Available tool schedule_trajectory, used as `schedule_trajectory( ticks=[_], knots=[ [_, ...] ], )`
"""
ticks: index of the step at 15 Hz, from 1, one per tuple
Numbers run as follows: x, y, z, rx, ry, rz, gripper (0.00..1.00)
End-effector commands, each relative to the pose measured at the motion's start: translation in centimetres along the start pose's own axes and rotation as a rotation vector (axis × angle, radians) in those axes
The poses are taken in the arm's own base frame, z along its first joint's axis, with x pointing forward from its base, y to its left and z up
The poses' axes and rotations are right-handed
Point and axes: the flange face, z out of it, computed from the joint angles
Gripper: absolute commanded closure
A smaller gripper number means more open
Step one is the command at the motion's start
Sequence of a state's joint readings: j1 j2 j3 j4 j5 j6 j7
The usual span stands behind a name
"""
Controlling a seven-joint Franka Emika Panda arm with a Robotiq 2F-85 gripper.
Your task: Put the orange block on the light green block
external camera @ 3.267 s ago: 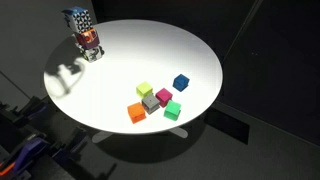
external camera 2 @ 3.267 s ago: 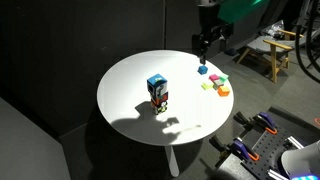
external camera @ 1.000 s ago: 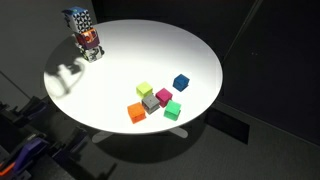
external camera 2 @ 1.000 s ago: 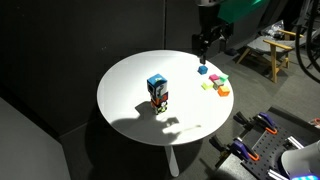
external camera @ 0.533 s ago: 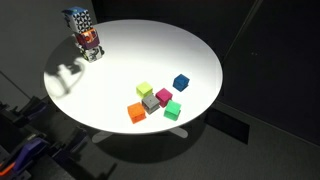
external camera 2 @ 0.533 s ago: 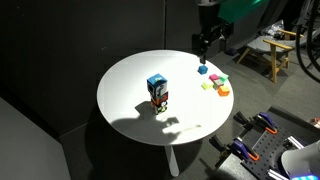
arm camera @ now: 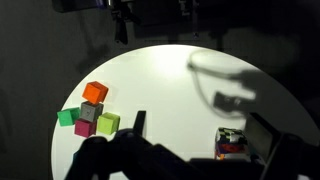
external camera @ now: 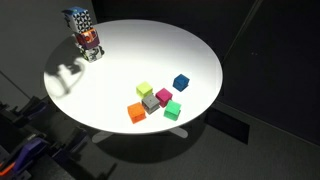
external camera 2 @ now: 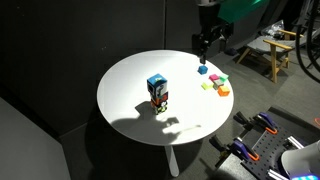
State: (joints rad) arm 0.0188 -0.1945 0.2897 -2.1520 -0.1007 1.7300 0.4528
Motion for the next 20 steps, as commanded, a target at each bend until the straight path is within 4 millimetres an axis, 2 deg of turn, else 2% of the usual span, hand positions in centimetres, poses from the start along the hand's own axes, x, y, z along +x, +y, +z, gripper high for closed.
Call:
schedule_trajectory(
  ticks=[1, 10, 16, 20],
  knots=[
    [0.0, 0.0, 0.0, 0.0, -0.001, 0.0, 0.0],
    [0.0, 0.0, 0.0, 0.0, -0.001, 0.0, 0.0],
    [1.9, 1.6, 1.4, 0.016, 0.044, 0.027, 0.0],
    [3.6, 3.0, 3.2, 0.047, 0.112, 0.03, 0.0]
  ],
)
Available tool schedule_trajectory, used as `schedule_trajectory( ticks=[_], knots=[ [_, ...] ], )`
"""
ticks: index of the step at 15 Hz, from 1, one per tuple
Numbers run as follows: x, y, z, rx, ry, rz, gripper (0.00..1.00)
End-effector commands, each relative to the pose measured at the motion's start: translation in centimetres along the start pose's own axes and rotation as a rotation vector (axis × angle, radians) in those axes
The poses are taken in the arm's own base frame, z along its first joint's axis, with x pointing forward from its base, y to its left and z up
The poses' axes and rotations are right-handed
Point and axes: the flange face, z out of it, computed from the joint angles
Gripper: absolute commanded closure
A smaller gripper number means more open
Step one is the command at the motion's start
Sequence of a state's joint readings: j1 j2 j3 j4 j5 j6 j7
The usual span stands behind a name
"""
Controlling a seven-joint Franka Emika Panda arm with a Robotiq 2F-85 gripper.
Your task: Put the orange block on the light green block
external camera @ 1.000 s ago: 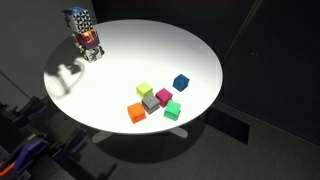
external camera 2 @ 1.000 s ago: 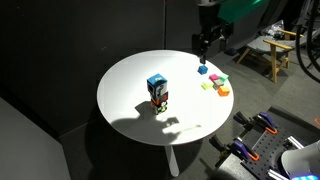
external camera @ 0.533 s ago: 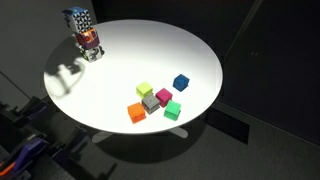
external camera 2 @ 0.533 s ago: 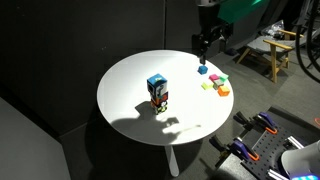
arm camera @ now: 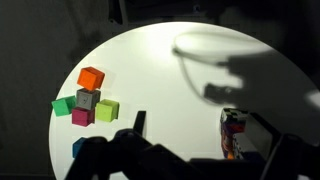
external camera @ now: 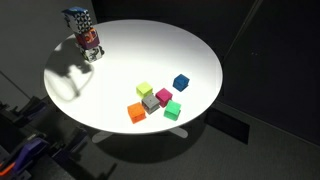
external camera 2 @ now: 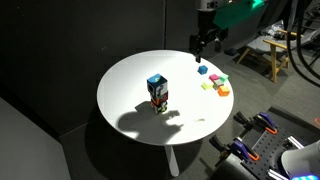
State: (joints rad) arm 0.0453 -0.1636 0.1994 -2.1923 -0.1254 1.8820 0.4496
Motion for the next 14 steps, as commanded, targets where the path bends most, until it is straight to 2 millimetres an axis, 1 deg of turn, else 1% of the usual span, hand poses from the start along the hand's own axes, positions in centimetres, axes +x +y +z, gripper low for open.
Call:
schedule_trajectory(
  ticks=[1, 8, 14],
  knots=[
    [1.1, 1.3, 1.5, 0.009, 0.063, -0.006, 0.0],
    [2.7, 5.5, 5.3, 0.061, 0.172, -0.009, 0.0],
    [3.8, 9.4, 8.5, 0.12, 0.198, -0.04, 0.0]
  ],
)
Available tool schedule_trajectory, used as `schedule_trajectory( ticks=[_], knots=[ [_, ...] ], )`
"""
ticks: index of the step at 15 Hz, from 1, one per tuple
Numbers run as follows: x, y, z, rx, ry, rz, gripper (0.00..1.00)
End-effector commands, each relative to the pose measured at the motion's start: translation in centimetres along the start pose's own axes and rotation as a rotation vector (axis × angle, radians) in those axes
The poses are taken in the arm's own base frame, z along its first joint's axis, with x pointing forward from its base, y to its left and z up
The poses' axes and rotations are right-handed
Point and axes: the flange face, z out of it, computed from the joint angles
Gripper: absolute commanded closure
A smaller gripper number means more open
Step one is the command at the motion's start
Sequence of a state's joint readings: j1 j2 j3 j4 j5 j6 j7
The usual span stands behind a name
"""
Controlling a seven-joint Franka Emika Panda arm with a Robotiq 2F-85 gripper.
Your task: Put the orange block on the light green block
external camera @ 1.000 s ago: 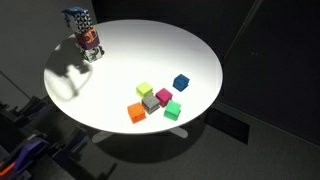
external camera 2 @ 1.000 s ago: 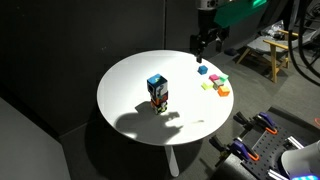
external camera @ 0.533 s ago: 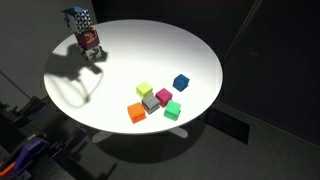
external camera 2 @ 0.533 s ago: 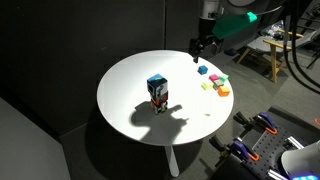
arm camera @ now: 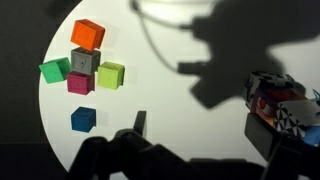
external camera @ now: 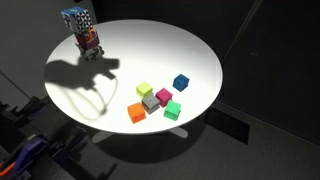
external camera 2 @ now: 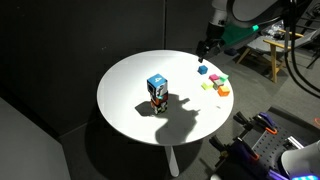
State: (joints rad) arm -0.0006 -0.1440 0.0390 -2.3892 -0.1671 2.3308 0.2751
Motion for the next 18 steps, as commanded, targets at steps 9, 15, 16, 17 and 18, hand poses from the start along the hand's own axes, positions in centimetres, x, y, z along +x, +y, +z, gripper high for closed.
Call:
schedule_trajectory(
  ticks=[9, 15, 16, 17, 18],
  knots=[
    [0.2, 5.4, 4.6, 0.144, -0.083, 0.024, 0.0],
    [0.3, 5.6, 5.2, 0.15, -0.094, 0.027, 0.0],
    [0.4, 5.6, 5.2, 0.15, -0.094, 0.027, 0.0],
    [0.4, 5.6, 5.2, 0.15, -0.094, 0.027, 0.0],
    [0.4, 5.6, 5.2, 0.15, -0.094, 0.027, 0.0]
  ],
)
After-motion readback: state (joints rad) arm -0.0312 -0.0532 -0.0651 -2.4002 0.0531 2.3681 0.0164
